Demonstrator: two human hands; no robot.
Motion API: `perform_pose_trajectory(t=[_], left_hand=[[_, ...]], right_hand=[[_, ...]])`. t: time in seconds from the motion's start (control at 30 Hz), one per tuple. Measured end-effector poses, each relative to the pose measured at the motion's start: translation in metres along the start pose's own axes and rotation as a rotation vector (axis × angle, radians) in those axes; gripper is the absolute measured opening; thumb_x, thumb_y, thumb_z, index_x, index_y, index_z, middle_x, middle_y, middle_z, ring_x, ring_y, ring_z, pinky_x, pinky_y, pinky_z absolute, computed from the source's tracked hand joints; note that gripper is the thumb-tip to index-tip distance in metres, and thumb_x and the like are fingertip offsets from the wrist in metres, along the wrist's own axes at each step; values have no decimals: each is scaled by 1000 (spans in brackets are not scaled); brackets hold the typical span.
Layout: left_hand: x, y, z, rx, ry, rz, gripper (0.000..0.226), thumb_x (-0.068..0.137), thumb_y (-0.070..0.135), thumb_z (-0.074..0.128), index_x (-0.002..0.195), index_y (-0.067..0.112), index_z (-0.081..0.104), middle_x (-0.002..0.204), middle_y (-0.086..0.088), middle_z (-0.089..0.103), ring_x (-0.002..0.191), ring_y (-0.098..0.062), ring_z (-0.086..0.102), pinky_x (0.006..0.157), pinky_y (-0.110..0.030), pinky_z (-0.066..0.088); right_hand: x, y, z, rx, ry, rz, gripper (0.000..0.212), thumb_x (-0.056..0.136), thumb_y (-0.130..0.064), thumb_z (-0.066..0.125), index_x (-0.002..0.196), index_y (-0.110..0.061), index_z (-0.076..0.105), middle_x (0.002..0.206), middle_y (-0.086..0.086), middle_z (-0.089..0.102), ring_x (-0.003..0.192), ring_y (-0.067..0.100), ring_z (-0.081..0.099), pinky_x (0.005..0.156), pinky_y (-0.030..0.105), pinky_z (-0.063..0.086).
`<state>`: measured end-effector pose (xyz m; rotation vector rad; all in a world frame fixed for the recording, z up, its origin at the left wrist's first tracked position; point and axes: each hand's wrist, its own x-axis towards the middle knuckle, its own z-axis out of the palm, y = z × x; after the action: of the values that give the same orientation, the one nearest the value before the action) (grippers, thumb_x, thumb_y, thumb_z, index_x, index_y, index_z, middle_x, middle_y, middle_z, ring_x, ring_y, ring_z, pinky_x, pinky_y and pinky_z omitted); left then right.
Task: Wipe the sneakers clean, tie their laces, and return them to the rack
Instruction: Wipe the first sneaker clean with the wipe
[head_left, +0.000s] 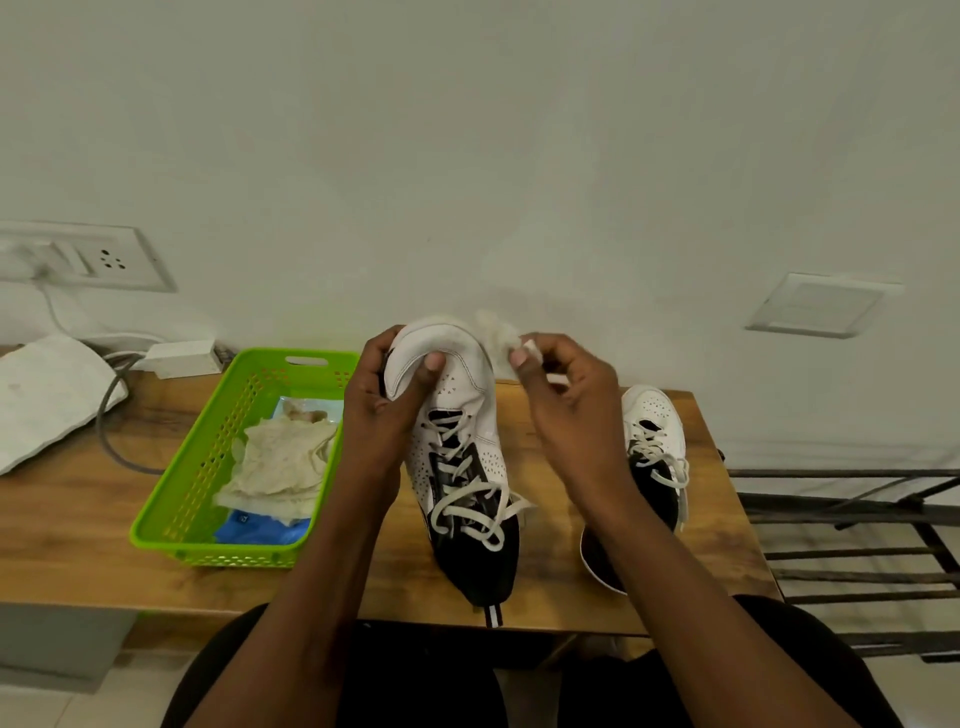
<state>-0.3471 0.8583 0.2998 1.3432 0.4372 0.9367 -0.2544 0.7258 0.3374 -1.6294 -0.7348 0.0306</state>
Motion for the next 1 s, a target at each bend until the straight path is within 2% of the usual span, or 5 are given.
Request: perform_pose_trajectory(t=[0.27,0.57,0.73,0.9,1.0], left_hand=[[-1,1,10,-3,-56,16,54,82,46,68,119,6,62,116,-21,68,103,-26,66,87,-43,54],[8,-6,-4,-81,129,-61,49,82,53,66,108,11,66,94,1,70,85,-10,66,74,-26,53],[4,-8,10,-68,79,-34,49,86,50,65,108,7,67,101,-9,72,94,-17,67,80,-33,55],[7,-7,9,-73,125,-79,49,86,47,68,110,4,68,97,-6,71,88,-14,67,77,-31,53],[14,-9,-3,-99,193,-148,50,79,54,71,105,11,72,92,-2,71,85,-16,66,76,-35,54]], right_hand=[[7,-17,15,-281,2,-425,16,96,-18,62,108,-11,69,96,-1,62,84,7,58,71,10,39],[-26,36,8,-274,-186,-179,15,98,-18,55,92,-12,68,80,0,63,73,10,56,62,31,45],[-3,-4,5,-102,-38,-248,13,98,-21,59,102,-12,67,95,-3,67,86,11,64,73,33,54],[-16,29,14,-343,-107,-329,10,98,-10,53,98,-7,63,86,-6,54,77,10,50,67,18,35],[-27,61,1,-567,-388,-231,16,93,-7,53,78,-8,60,72,2,53,70,21,51,60,23,28]])
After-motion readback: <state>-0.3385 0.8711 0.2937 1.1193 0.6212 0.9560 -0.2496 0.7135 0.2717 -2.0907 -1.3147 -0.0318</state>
